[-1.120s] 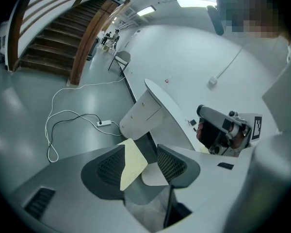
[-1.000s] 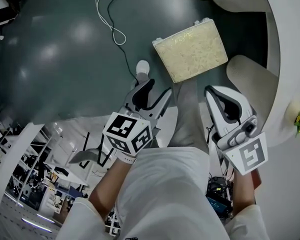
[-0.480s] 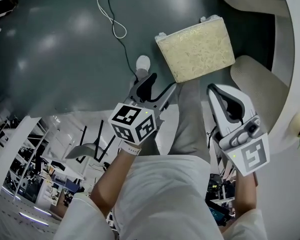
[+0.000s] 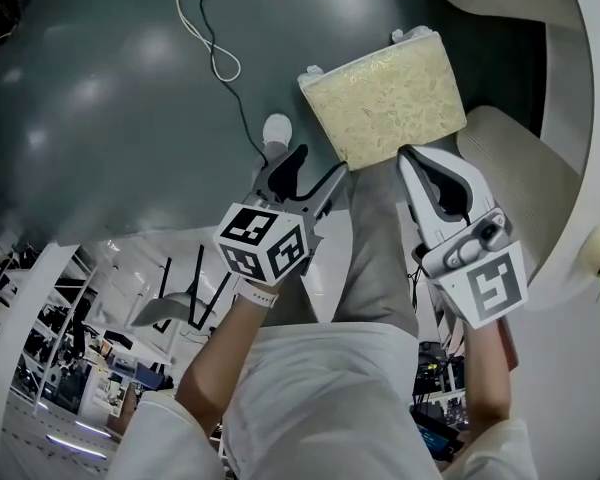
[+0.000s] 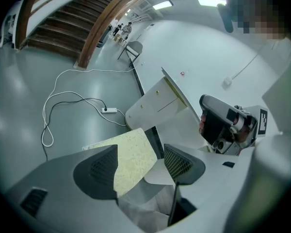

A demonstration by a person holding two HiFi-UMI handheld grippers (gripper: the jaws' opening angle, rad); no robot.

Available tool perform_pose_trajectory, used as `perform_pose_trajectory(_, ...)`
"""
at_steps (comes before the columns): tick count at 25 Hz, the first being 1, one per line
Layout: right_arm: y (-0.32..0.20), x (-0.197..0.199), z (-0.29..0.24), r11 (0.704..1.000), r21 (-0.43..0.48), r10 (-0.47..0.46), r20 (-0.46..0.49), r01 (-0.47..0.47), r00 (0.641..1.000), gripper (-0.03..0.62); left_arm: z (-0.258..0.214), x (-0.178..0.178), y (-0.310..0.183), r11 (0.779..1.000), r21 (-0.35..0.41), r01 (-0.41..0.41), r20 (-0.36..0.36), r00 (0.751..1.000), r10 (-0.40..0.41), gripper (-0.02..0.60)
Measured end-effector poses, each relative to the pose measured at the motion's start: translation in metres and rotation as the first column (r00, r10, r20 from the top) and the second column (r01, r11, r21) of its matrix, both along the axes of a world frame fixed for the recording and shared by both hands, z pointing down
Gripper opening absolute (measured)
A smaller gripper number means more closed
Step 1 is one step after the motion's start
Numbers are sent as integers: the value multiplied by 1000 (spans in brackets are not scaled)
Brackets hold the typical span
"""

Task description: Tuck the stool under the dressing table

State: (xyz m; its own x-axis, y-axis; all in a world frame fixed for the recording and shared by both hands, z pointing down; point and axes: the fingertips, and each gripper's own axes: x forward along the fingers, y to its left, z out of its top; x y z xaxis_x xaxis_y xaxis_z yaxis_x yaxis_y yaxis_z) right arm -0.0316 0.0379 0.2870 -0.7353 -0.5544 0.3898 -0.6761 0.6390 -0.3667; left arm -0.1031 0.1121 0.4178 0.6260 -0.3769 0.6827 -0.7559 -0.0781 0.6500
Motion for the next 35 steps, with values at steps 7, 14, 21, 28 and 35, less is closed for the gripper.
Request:
perform_pose_trajectory(7,-1,-9,45,999,-28,-17,-25,16,1000,11,33,-4,1,997,-55,52,-33,998,-54,295)
perform_pose_trajectory(14,-1,-8,75,998,-68,-6,-54,2,999,11,75,-6,18,993,-108,42,12,999,-41,298)
perform_pose_trajectory(21,4,-7,101,998,-65,-3,-45,0,999,11,134,-4,42,985,-169,41,43,998,-34,304)
perform_pose_trajectory(28,11,-5,120,998,-54,10,-30,-12,999,11,189,4,60,975,-218,37,18,999,-34,327)
perform_pose_trajectory(35,21,3,139,999,-41,7,-47,-9,999,11,232,11,70,959,-276,70,-38,996,-84,356)
